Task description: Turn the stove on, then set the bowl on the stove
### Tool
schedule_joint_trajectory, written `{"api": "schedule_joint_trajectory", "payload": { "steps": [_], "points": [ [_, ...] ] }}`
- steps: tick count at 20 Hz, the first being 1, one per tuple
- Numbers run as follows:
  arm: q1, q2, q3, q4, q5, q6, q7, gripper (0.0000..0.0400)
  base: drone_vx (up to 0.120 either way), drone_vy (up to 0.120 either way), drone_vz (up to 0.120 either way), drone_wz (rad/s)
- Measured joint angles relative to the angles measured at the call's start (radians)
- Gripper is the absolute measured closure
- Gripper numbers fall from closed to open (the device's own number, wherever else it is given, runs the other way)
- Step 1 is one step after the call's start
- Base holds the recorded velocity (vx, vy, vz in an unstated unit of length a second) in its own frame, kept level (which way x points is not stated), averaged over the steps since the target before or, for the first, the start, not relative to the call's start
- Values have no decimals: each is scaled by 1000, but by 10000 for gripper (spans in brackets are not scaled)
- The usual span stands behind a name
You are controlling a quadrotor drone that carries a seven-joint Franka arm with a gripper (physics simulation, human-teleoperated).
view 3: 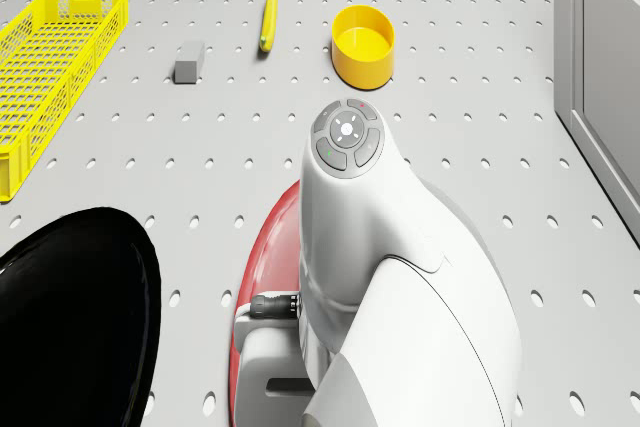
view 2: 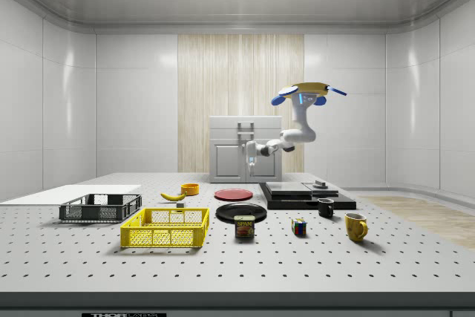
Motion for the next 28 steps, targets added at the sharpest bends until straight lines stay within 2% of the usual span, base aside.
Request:
{"api": "schedule_joint_trajectory", "payload": {
  "steps": [28],
  "points": [
    [-9, -24, -2, 1, 11, 22, 6, 0, 120, 0, 0, 0]
  ]
}}
